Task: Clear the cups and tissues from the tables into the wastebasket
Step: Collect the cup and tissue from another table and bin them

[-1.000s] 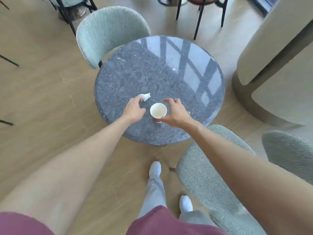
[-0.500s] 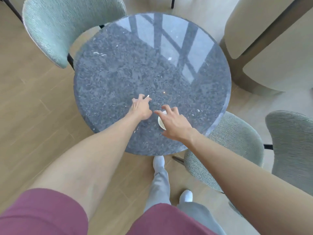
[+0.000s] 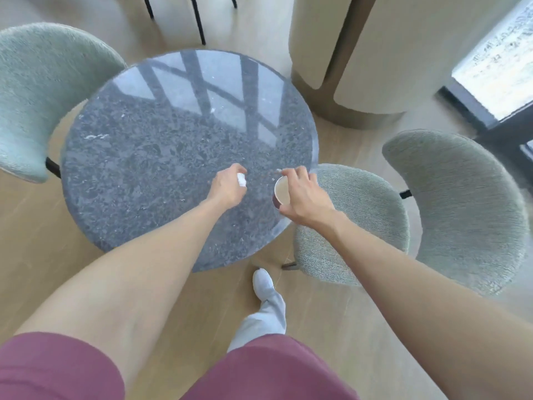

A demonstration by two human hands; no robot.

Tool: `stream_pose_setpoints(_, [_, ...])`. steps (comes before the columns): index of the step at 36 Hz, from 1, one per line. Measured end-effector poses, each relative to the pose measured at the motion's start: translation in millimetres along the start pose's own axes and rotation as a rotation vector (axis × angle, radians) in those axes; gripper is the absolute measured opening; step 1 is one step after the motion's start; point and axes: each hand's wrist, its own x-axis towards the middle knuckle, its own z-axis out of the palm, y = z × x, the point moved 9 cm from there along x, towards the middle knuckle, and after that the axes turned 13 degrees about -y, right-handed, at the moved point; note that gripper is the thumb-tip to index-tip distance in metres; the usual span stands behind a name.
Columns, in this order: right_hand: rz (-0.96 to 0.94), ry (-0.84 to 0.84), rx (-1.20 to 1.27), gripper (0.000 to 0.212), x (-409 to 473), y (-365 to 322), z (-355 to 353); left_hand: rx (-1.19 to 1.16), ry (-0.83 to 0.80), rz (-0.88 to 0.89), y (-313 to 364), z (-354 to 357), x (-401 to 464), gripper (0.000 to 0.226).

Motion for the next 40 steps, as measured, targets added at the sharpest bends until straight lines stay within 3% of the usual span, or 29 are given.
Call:
stream_pose_setpoints(9, [0.315, 0.276, 0.36, 0.073, -180.4, 118.3, -5.5, 0.08, -0.07, 0.353, 156.5, 91.7, -85.2, 0.021])
stream_pose_setpoints(13, [0.44, 0.393, 0.441, 0.073, -282.8, 161.7, 19.4, 0.158, -0.103, 0.631, 234.0, 160.1, -173.8, 0.019])
stream_pose_setpoints(22, [0.723, 0.637, 0.692, 0.078, -492.0, 227.8, 79.4, 0.162, -0.396, 0.928, 333.0, 291.9, -347.5, 0.012])
stream_pose_setpoints(26, [0.829, 0.735, 0.773, 0.075, -567.4, 250.0, 99.4, 0.216, -0.479, 1.005, 361.9, 332.9, -399.3, 0.009])
stream_pose_setpoints(33, [0.981, 0.87, 0.877, 0.074, -663.7, 279.0, 132.8, 0.361, -0.463, 1.137, 409.0, 393.9, -462.9, 0.022])
stream_pose_setpoints(40, [1.108, 0.933, 0.904, 0.077, -725.9, 322.4, 148.3, 0.249, -0.701, 1.087, 451.6, 458.9, -488.4, 0.027])
